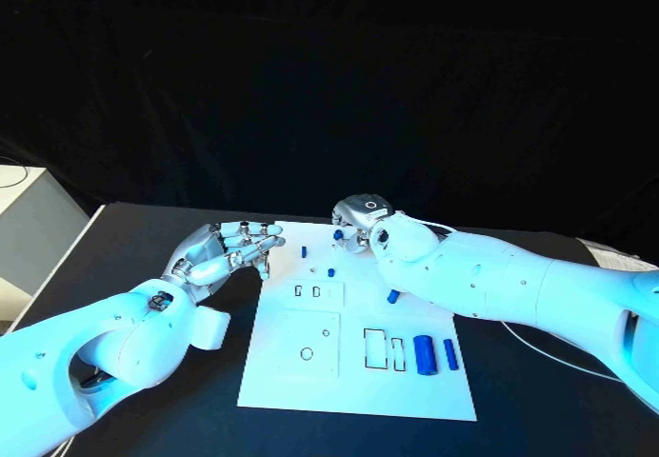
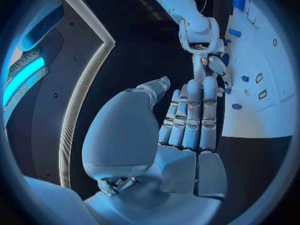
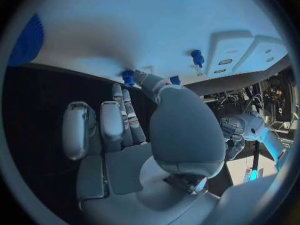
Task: Assemble the parts on the task board
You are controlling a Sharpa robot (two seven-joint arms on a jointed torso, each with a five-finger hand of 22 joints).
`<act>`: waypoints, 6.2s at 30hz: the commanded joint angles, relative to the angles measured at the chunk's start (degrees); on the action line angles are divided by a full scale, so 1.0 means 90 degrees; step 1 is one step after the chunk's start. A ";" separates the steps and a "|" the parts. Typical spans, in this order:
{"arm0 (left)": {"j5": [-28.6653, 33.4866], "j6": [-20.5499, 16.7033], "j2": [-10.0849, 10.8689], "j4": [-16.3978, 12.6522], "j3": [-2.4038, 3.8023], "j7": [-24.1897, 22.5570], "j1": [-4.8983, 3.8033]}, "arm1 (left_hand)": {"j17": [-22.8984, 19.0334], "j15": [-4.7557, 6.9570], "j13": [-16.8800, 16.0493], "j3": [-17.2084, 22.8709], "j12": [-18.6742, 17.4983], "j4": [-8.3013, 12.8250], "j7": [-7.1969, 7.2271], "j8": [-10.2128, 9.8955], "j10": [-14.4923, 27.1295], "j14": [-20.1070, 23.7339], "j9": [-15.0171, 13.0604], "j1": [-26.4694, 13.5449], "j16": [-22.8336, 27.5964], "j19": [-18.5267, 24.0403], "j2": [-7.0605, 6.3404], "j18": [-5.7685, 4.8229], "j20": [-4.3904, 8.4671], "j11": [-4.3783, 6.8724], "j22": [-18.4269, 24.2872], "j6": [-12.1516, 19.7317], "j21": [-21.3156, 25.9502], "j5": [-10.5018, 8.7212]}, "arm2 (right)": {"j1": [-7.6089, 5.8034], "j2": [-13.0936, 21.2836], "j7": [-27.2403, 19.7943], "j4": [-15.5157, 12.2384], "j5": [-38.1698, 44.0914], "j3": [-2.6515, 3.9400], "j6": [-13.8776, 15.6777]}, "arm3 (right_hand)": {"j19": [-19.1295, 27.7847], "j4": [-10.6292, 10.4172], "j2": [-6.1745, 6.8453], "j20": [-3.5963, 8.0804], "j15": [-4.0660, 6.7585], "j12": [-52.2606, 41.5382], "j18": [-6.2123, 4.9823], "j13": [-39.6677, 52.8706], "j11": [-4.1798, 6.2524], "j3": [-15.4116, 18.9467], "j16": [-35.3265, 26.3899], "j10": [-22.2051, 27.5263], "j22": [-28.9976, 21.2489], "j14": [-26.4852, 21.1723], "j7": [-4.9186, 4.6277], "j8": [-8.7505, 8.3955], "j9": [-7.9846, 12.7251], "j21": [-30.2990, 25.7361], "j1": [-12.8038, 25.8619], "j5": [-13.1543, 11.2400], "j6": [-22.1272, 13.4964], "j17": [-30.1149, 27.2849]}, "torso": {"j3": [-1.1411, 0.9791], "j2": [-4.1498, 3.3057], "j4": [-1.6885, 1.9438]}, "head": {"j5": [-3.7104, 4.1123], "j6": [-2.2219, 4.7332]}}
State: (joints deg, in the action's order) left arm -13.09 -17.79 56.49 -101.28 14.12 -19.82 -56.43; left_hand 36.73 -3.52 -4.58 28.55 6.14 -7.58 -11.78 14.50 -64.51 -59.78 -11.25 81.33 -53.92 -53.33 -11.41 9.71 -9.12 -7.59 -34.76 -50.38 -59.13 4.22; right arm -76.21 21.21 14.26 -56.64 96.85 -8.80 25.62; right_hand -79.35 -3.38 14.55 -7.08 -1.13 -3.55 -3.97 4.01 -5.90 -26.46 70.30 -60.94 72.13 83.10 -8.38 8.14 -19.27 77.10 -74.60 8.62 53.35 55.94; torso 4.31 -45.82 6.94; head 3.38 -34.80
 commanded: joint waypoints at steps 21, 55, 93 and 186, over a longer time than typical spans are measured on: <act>0.0131 0.0256 0.0055 0.0289 0.0005 -0.0140 0.0005 | 0.0003 -0.0014 -0.0011 0.0050 -0.0031 0.0015 0.0002 0.0004 0.0039 0.0031 -0.0011 -0.0048 -0.0012 0.0052 0.0010 0.0093 0.0002 -0.0028 -0.0014 0.0034 -0.0031 -0.0019 | -0.0053 0.1745 -0.0715 -0.1619 -0.1582 0.0108 0.0901 | -0.0039 -0.1145 -0.0042 0.0113 0.0134 -0.0370 -0.0055 0.0277 0.0148 0.0449 -0.0223 -0.1105 -0.0069 -0.0024 -0.0064 -0.0159 0.0005 -0.0262 -0.1208 0.0028 0.0194 -0.0345 | -0.0128 0.0105 -0.0211 | -0.0076 0.0084; 0.0107 0.0330 -0.0018 0.0354 0.0004 -0.0079 0.0048 | 0.0000 -0.0014 -0.0014 0.0061 -0.0030 0.0022 0.0001 0.0004 0.0041 0.0051 -0.0015 -0.0045 -0.0005 0.0072 0.0010 0.0093 0.0000 -0.0029 -0.0018 0.0037 -0.0035 -0.0017 | -0.0083 0.1941 -0.0629 -0.1040 -0.2557 0.0185 -0.0801 | -0.1183 -0.1210 -0.0112 0.0070 0.0077 -0.9605 0.0441 0.9554 0.0140 0.1323 0.2057 -0.3229 0.1986 0.0691 -0.0120 -0.0389 -0.0069 0.1434 -0.0761 0.0642 0.0070 0.3409 | -0.0175 0.0110 -0.0275 | -0.0054 -0.0030; 0.0091 0.0331 -0.0024 0.0345 0.0004 -0.0045 0.0049 | 0.0000 -0.0016 -0.0017 0.0073 -0.0027 0.0029 -0.0002 0.0006 0.0044 0.0060 -0.0021 -0.0045 -0.0006 0.0091 0.0012 0.0094 -0.0003 -0.0031 -0.0024 0.0039 -0.0046 -0.0017 | 0.0008 0.1490 -0.0640 -0.0447 -0.2623 0.0150 -0.1081 | -0.1183 -0.1227 -0.0173 0.0061 0.0070 -0.9605 0.0441 0.9554 0.0134 0.1317 0.2058 -0.3229 0.1986 0.0690 -0.0127 -0.0390 -0.0070 0.1434 -0.0787 0.0658 0.0068 0.3407 | -0.0184 0.0109 -0.0276 | -0.0080 -0.0119; 0.0088 0.0342 -0.0047 0.0347 0.0004 0.0007 0.0049 | 0.0000 -0.0019 -0.0025 0.0099 -0.0021 0.0037 -0.0005 0.0009 0.0048 0.0063 -0.0033 -0.0054 -0.0018 0.0120 0.0023 0.0096 -0.0009 -0.0034 -0.0039 0.0043 -0.0077 -0.0018 | 0.0206 0.0314 -0.0039 -0.1050 -0.0464 0.0012 0.0205 | -0.1183 -0.0946 -0.0239 0.0208 0.0239 -0.9605 0.0441 0.9554 0.0305 0.0297 0.2104 -0.3229 0.1986 0.0709 0.0069 -0.0108 -0.0180 0.1434 -0.0701 0.0607 0.0734 0.3522 | -0.0185 0.0093 -0.0265 | -0.0158 -0.0130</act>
State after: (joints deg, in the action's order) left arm -12.25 -15.67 56.18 -98.00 14.12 -19.52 -55.98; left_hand 36.70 -3.71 -4.76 29.10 6.14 -7.36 -11.78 14.50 -64.31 -59.58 -11.49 81.33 -53.90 -52.70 -11.41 9.71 -9.35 -7.79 -35.07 -50.39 -59.70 4.22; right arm -74.40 24.12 13.53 -66.20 91.78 -8.68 28.69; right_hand -84.01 -11.93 12.70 -5.54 0.73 -89.88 -0.40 74.91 -3.59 -23.57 88.97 -84.12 74.91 83.92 -8.78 6.23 -20.22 89.74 -80.82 13.93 58.77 74.90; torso 2.64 -44.98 4.55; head 1.95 -35.92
